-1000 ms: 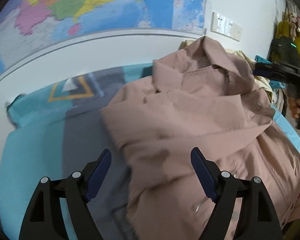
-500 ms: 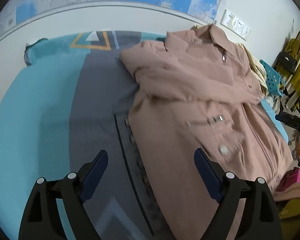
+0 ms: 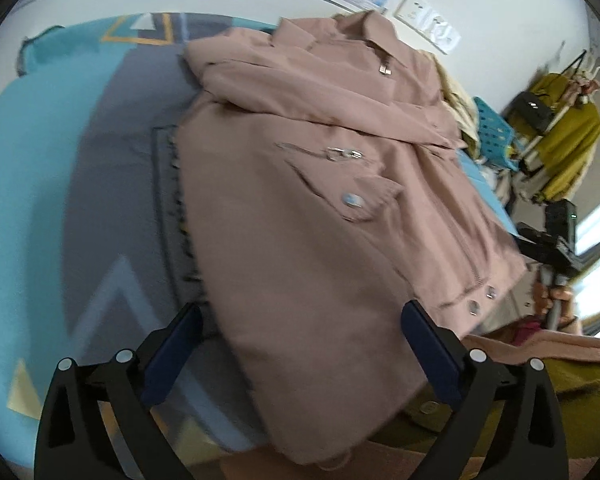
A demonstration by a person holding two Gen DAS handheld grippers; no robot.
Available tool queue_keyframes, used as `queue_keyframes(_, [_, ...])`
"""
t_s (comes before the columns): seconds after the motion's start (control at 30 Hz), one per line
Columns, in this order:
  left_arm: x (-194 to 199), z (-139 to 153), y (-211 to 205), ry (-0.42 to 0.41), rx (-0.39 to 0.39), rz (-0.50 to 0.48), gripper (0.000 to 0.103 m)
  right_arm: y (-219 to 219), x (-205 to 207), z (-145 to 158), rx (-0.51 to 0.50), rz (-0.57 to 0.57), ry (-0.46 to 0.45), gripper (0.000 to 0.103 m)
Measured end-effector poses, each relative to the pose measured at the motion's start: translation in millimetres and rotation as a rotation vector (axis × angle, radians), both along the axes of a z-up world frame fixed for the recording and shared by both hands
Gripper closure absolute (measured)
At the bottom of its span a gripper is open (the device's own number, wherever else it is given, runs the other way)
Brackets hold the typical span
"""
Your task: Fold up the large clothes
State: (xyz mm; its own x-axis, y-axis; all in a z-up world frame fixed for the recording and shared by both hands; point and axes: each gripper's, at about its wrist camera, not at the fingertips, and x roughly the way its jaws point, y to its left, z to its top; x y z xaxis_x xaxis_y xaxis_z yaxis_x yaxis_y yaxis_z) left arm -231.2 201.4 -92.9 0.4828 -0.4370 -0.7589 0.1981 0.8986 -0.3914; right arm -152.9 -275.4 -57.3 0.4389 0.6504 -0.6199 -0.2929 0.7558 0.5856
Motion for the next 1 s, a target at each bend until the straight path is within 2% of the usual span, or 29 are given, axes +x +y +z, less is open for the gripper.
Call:
queue_keyframes(0.2, [-3, -3, -11, 0.011, -0.202, -0.084, 0.007, 26, -4, -1, -0.002, 0.106, -0.015, 0.015])
queue_keyframes(0.37, [10, -7, -12, 0.005, -0.252, -0.066, 0.007, 37, 0, -2, 0.04, 0.16, -0.022, 0.015])
queue_keyframes(0.47, [17, -6, -17, -0.002, -0.241, -0.049, 0.007, 45, 3, -2, 0.068, 0.184, -0.024, 0.018])
queue_keyframes(0.53, [20, -5, -24, -0.015, -0.184, -0.027, 0.019, 48, 6, -4, 0.073, 0.19, -0.013, 0.027])
queue_keyframes(0.6, [20, -4, -27, -0.026, -0.115, 0.001, 0.043, 47, 7, -6, 0.088, 0.186, 0.006, 0.042])
queue_keyframes(0.63, [20, -4, -26, -0.026, -0.1, 0.011, 0.045, 44, 7, -8, 0.108, 0.184, 0.027, 0.045])
queue_keyframes(0.67, [19, -4, -25, -0.025, -0.092, 0.028, 0.05, 40, 7, -10, 0.11, 0.172, 0.04, 0.056])
queue_keyframes(0.7, [19, -5, -22, -0.023, -0.087, 0.042, 0.064, 37, 8, -12, 0.118, 0.163, 0.053, 0.074])
queue_keyframes(0.73, [20, -7, -20, -0.011, -0.081, 0.061, 0.075, 31, 9, -15, 0.161, 0.144, 0.079, 0.085])
queue_keyframes(0.77, [23, -10, -18, 0.009, -0.089, 0.072, 0.091, 27, 9, -16, 0.199, 0.129, 0.094, 0.088])
queue_keyframes(0.8, [25, -12, -14, 0.031, -0.107, 0.086, 0.096, 24, 7, -15, 0.24, 0.12, 0.092, 0.09])
queue_keyframes(0.87, [25, -8, -8, 0.023, -0.132, 0.106, 0.099, 22, 1, -6, 0.294, 0.126, 0.065, 0.092])
queue_keyframes(1.0, [7, 29, 15, -0.091, -0.177, 0.133, 0.101, 20, -21, 38, 0.353, 0.134, -0.063, 0.094])
